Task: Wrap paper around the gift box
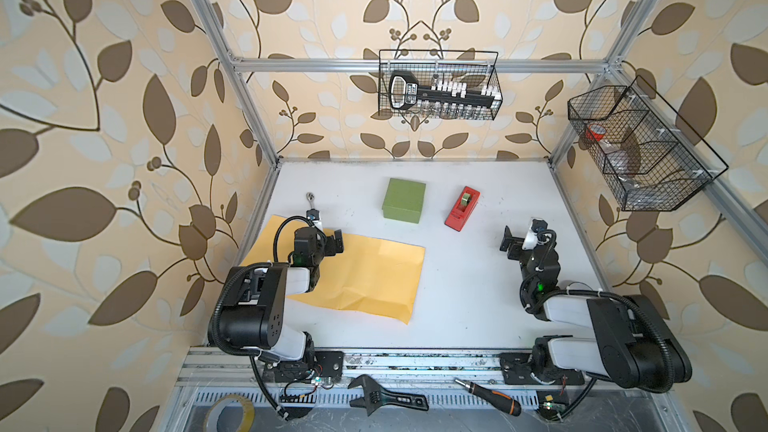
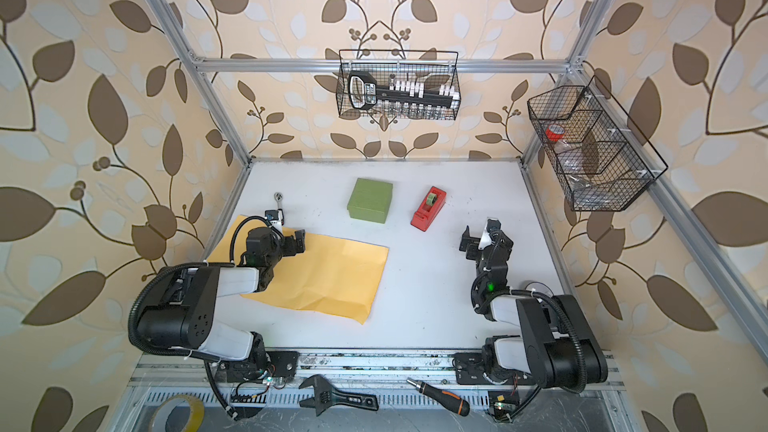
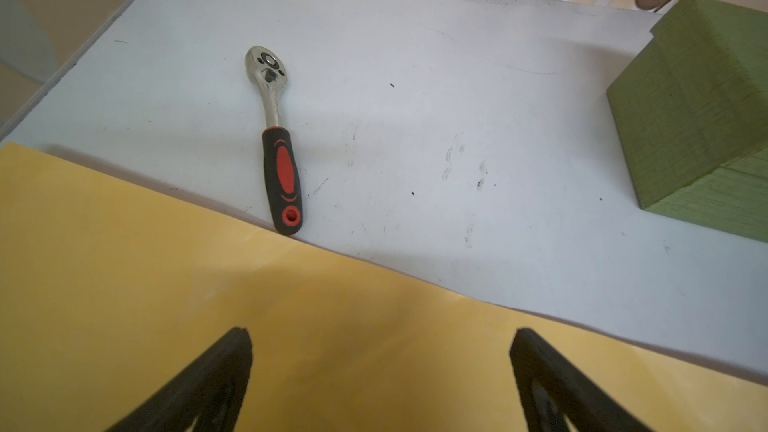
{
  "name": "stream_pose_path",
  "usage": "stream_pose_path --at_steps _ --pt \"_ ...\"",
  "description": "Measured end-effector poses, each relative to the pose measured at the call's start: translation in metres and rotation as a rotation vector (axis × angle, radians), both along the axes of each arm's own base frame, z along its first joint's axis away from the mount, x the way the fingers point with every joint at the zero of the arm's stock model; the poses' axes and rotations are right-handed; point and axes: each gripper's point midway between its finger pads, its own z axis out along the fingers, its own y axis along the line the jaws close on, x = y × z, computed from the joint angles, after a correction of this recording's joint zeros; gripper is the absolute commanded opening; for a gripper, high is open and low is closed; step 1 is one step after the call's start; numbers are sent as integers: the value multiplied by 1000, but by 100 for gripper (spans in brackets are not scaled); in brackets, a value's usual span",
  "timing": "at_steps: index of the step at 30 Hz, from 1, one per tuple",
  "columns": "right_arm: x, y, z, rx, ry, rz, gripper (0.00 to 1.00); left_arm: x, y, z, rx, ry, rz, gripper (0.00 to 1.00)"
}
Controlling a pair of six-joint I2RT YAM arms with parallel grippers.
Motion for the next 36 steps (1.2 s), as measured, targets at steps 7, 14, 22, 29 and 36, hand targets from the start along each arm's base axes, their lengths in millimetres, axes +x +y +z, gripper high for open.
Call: stream_pose_path --at_steps 7,14,22,29,36 --pt "-8 1 14 -18 3 -48 100 13 9 56 -89 -11 111 99" --pt "-3 17 91 308 -119 -39 91 11 -18 85 -448 69 143 99" --pt "-47 202 19 506 357 485 82 -51 -110 47 -710 321 -65 99" --pt "-110 291 -54 569 702 644 68 -84 -128 30 -676 407 -124 99" --pt "-128 323 -92 655 807 633 55 -91 -128 21 -646 448 -136 99"
